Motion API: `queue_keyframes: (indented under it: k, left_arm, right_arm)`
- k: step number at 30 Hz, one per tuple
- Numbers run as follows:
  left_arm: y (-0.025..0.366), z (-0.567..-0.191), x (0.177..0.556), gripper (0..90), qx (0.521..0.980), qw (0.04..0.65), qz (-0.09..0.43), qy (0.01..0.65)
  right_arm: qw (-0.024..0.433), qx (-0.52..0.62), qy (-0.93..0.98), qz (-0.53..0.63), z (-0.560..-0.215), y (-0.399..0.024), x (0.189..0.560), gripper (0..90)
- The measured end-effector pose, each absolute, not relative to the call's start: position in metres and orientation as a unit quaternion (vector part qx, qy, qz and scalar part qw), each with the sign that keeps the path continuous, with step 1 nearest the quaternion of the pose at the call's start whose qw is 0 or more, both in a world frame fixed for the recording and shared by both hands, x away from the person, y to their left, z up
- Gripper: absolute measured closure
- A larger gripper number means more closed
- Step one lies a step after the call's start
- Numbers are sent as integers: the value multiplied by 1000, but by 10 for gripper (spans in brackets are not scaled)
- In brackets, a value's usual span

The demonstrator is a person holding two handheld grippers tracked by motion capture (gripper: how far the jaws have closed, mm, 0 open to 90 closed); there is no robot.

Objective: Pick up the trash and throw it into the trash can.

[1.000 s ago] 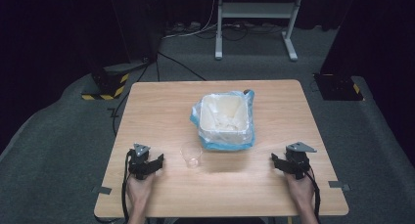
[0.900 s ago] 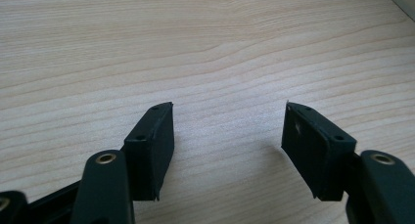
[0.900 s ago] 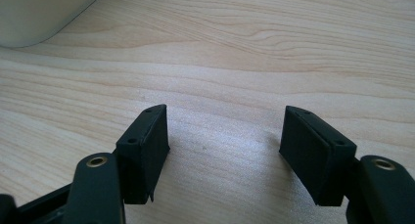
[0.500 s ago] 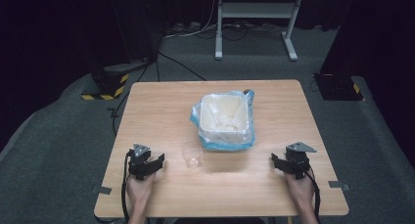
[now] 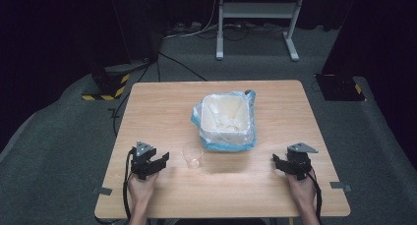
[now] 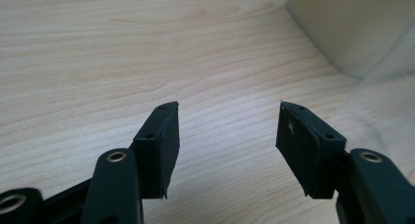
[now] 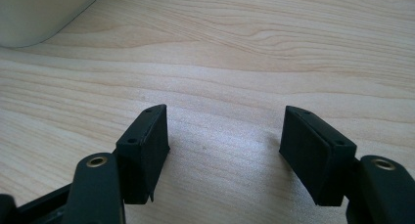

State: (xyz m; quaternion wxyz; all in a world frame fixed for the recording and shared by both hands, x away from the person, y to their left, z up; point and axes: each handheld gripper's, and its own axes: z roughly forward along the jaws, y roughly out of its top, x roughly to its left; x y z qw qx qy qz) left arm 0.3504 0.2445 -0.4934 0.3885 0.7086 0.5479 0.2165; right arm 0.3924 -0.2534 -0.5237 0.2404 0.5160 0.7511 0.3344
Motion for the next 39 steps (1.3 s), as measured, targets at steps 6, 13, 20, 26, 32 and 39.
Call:
queue_keyframes:
  k: [6, 13, 20, 26, 32, 39]
  left_arm:
    - [241, -481, 351, 420, 708, 408, 205, 539]
    - [235, -467, 352, 440, 714, 418, 198, 526]
    - [229, -453, 352, 468, 719, 428, 195, 511]
    - [222, -444, 355, 465, 725, 435, 185, 502]
    - [210, -440, 360, 471, 736, 435, 175, 488]
    - [197, -442, 367, 572, 749, 430, 161, 478]
  right_arm:
    - [240, 516, 751, 334, -524, -253, 392, 345]
    - [240, 516, 751, 334, -524, -253, 392, 345]
    - [240, 516, 751, 334, -524, -253, 392, 345]
    - [240, 516, 751, 334, -524, -253, 392, 345]
    - [241, 516, 751, 334, -524, -253, 392, 345]
    - [240, 516, 751, 334, -524, -253, 392, 345]
